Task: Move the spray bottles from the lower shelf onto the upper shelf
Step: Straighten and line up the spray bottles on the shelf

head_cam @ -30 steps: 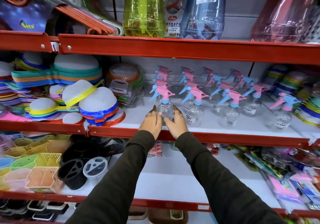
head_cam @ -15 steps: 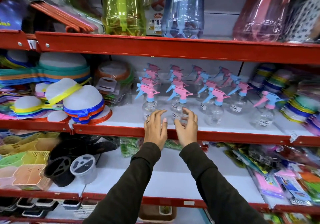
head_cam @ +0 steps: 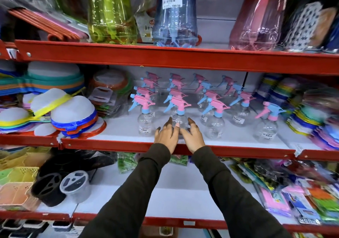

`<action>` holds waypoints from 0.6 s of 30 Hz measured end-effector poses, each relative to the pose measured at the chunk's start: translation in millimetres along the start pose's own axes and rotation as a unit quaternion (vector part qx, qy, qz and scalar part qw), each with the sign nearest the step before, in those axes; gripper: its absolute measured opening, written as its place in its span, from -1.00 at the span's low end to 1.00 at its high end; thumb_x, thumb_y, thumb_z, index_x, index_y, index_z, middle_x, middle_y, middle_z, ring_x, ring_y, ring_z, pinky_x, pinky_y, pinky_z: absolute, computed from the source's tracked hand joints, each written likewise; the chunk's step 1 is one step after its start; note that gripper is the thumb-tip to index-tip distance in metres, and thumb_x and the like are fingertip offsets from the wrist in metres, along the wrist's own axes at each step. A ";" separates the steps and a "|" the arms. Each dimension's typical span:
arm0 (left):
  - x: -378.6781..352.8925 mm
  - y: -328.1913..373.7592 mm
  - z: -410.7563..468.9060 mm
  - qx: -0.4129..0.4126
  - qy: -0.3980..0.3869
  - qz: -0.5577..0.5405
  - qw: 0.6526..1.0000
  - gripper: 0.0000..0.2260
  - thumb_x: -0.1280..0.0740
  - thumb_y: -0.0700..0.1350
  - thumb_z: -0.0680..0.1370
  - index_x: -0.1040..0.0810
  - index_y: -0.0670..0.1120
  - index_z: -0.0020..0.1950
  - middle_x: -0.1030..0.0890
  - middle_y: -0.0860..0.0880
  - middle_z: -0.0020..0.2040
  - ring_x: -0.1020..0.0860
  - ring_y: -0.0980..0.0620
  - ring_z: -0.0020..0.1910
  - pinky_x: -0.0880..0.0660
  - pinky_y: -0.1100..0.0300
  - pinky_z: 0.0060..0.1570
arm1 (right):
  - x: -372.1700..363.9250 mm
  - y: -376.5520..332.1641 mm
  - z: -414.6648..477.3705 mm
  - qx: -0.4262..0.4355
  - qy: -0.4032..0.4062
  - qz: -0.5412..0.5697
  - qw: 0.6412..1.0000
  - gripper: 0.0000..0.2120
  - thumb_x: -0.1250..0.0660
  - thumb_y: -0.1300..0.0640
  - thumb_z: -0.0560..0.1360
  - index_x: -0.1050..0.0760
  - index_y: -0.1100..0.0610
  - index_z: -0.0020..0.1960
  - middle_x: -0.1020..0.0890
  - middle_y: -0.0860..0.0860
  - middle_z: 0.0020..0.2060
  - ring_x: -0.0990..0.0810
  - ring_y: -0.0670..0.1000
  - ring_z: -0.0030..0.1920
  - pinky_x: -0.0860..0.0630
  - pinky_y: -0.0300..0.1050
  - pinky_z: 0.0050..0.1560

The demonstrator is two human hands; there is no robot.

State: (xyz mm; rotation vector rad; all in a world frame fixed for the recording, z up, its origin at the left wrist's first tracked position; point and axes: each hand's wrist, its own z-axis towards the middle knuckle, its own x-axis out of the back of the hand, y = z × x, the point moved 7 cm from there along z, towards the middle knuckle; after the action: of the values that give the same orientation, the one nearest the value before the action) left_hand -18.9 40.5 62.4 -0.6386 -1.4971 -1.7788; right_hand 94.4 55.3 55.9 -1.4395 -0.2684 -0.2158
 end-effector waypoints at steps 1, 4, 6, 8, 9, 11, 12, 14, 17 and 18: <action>-0.1 2.3 -2.1 -0.008 -0.002 0.009 1.000 -0.59 0.03 -0.05 0.69 -0.36 -0.19 0.44 -0.42 -0.24 0.44 -0.33 -0.12 0.45 -0.05 -0.05 0.51 | 0.4 0.8 -0.3 0.002 0.000 0.001 1.000 -0.41 -0.26 0.14 0.59 -0.14 0.12 0.57 -0.27 0.12 0.52 -0.32 0.11 0.49 -0.29 -0.06 0.47; -1.7 4.8 -5.4 -0.018 -0.005 0.016 1.000 -0.59 0.04 -0.07 0.70 -0.33 -0.19 0.47 -0.40 -0.24 0.44 -0.31 -0.12 0.47 -0.03 -0.04 0.51 | 1.7 4.0 -0.6 0.006 0.001 -0.003 1.000 -0.40 -0.23 0.22 0.58 -0.13 0.14 0.57 -0.26 0.13 0.53 -0.31 0.11 0.50 -0.27 -0.08 0.47; -3.2 1.2 -3.2 -0.008 0.001 -0.002 1.000 -0.58 0.05 -0.03 0.70 -0.32 -0.18 0.48 -0.41 -0.22 0.45 -0.32 -0.10 0.47 -0.02 -0.03 0.52 | 1.9 4.9 0.3 0.006 -0.002 -0.004 1.000 -0.40 -0.22 0.23 0.58 -0.13 0.13 0.58 -0.25 0.13 0.54 -0.30 0.10 0.51 -0.27 -0.08 0.48; -4.8 -4.5 -0.8 0.010 0.012 -0.024 1.000 -0.56 0.06 0.02 0.69 -0.33 -0.17 0.46 -0.43 -0.21 0.44 -0.35 -0.09 0.45 -0.02 -0.03 0.53 | 2.1 5.4 1.2 0.003 -0.006 -0.007 1.000 -0.41 -0.21 0.21 0.59 -0.13 0.11 0.58 -0.25 0.10 0.55 -0.28 0.11 0.52 -0.25 -0.06 0.49; -5.6 -6.3 0.2 0.014 0.014 -0.027 0.999 -0.56 0.06 0.03 0.69 -0.35 -0.17 0.44 -0.44 -0.21 0.43 -0.36 -0.09 0.44 -0.03 -0.04 0.53 | 2.0 5.4 1.4 0.004 -0.008 -0.009 1.000 -0.41 -0.21 0.20 0.59 -0.13 0.11 0.58 -0.25 0.10 0.55 -0.27 0.11 0.52 -0.25 -0.06 0.49; -6.7 -8.2 1.2 0.019 0.011 -0.028 0.999 -0.57 0.06 0.03 0.69 -0.36 -0.17 0.42 -0.45 -0.22 0.42 -0.37 -0.10 0.43 -0.04 -0.04 0.53 | 2.6 4.3 1.3 0.006 -0.012 -0.011 1.000 -0.41 -0.22 0.20 0.59 -0.13 0.11 0.58 -0.25 0.10 0.55 -0.28 0.10 0.52 -0.25 -0.09 0.46; -6.1 -7.9 1.0 0.020 0.012 -0.029 0.999 -0.57 0.05 0.03 0.69 -0.35 -0.17 0.43 -0.45 -0.22 0.42 -0.37 -0.11 0.43 -0.04 -0.04 0.53 | 3.2 3.8 1.1 0.006 -0.015 -0.011 1.000 -0.41 -0.21 0.20 0.59 -0.14 0.11 0.58 -0.26 0.10 0.54 -0.28 0.10 0.52 -0.25 -0.11 0.44; -5.2 -8.5 1.2 0.021 0.020 -0.035 0.999 -0.56 0.05 0.03 0.69 -0.35 -0.19 0.43 -0.45 -0.24 0.42 -0.37 -0.12 0.43 -0.04 -0.04 0.53 | 3.9 3.3 1.4 0.005 -0.019 -0.012 1.000 -0.42 -0.21 0.20 0.59 -0.14 0.11 0.57 -0.27 0.10 0.54 -0.29 0.09 0.51 -0.25 -0.15 0.42; -5.1 -11.6 -0.2 0.018 0.050 -0.053 0.997 -0.53 0.06 0.05 0.69 -0.31 -0.18 0.47 -0.40 -0.22 0.46 -0.32 -0.12 0.47 0.03 -0.02 0.56 | 8.7 5.1 -0.3 0.009 -0.012 -0.004 1.000 -0.45 -0.21 0.16 0.59 -0.19 0.11 0.55 -0.30 0.08 0.52 -0.31 0.09 0.50 -0.27 -0.07 0.48; -4.6 -11.3 -1.7 0.008 0.067 -0.062 0.996 -0.53 0.05 0.06 0.68 -0.28 -0.14 0.51 -0.37 -0.20 0.48 -0.29 -0.12 0.50 0.04 -0.02 0.56 | 11.3 6.2 -1.6 0.013 -0.006 0.003 1.000 -0.48 -0.21 0.17 0.60 -0.22 0.11 0.54 -0.33 0.07 0.51 -0.33 0.09 0.49 -0.29 -0.02 0.49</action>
State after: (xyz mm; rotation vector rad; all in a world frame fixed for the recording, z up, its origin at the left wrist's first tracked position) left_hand -24.7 40.6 51.5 -0.4177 -1.4864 -1.8627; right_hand 107.1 54.6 53.3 -1.4169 -0.2748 -0.1985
